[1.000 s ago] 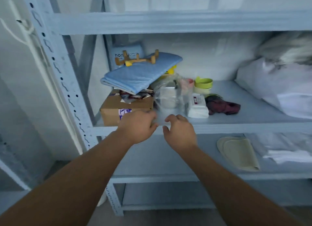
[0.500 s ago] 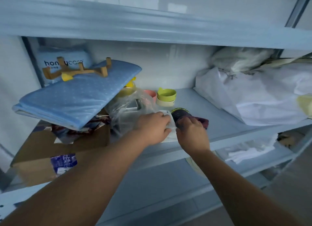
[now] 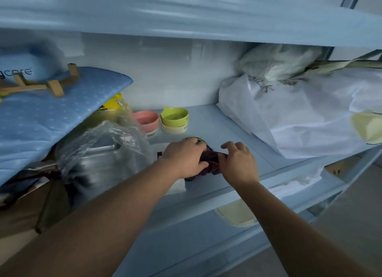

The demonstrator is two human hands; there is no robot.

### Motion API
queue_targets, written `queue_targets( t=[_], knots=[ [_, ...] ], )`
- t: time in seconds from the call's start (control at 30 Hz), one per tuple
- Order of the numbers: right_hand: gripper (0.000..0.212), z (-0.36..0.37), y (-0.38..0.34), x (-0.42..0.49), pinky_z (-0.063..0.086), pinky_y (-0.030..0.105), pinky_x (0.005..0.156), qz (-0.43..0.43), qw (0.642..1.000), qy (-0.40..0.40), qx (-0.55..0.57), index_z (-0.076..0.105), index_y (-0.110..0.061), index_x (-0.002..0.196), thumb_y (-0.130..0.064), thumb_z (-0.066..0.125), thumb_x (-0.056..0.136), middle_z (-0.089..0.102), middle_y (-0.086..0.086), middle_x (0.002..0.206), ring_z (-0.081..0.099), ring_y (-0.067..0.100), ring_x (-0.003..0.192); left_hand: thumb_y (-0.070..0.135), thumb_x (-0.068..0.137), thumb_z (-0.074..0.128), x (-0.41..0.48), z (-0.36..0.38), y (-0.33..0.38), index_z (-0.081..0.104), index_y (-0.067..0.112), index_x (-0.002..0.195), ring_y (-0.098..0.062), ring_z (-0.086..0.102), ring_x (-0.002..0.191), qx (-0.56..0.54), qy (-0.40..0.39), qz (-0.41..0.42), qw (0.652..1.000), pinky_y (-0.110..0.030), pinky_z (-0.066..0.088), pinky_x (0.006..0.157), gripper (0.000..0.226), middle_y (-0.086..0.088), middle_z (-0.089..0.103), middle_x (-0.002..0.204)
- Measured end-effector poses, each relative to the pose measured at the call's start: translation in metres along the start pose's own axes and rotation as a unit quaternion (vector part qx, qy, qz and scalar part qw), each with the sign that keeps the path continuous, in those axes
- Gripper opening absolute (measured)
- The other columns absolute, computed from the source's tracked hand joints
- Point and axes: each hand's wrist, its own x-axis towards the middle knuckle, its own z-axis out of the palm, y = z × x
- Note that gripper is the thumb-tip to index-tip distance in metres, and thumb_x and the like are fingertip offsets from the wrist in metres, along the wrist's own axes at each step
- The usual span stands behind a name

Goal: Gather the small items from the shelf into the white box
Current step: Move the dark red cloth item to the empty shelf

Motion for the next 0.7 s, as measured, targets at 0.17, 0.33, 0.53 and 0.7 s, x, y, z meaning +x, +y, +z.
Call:
queue_targets(
  t=[0.17,0.33,0.53,0.7],
  knots=[
    [0.035,0.015,0.048,0.038,0.047,0.045,0.097,-0.04,0.998,-0.038,0.039,0.06,-0.021,0.127,-0.036,0.052,0.096,0.06,0.01,0.126,0.054,0.03,0.118,0.072,0.077,0.045,0.037,0.031,0.021,0.05,0.029,0.124,-0.027,0.053,0.111,0.024,-0.039,-0.052,0.998,-0.039,0.045,0.074,0.063,-0.003,0.051,0.12],
    [0.033,0.031,0.078,0.062,0.047,0.046,0.097,-0.063,0.991,-0.082,0.083,0.059,-0.021,0.126,-0.033,0.05,0.097,0.06,0.01,0.126,0.052,0.03,0.119,0.082,0.07,0.041,0.049,0.051,0.037,0.04,0.036,0.138,-0.029,0.047,0.122,0.018,-0.113,-0.139,0.984,-0.045,0.048,0.09,0.082,-0.004,0.044,0.138],
    [0.028,0.041,0.089,0.083,0.048,0.045,0.094,-0.066,0.982,-0.101,0.142,0.06,-0.02,0.123,-0.025,0.051,0.097,0.059,0.01,0.124,0.054,0.031,0.116,0.083,0.074,0.045,0.058,0.055,0.042,0.022,0.034,0.153,-0.032,0.029,0.143,0.021,-0.177,-0.171,0.969,-0.052,0.04,0.105,0.096,-0.007,0.024,0.159],
    [0.027,0.047,0.087,0.084,0.05,0.045,0.091,-0.056,0.975,-0.1,0.191,0.063,-0.018,0.121,-0.017,0.051,0.096,0.061,0.011,0.121,0.056,0.032,0.113,0.06,0.093,0.047,0.058,0.058,0.04,0.02,0.031,0.155,-0.037,0.023,0.145,0.05,-0.193,-0.149,0.969,-0.054,0.037,0.107,0.074,-0.009,0.015,0.163]
  ],
)
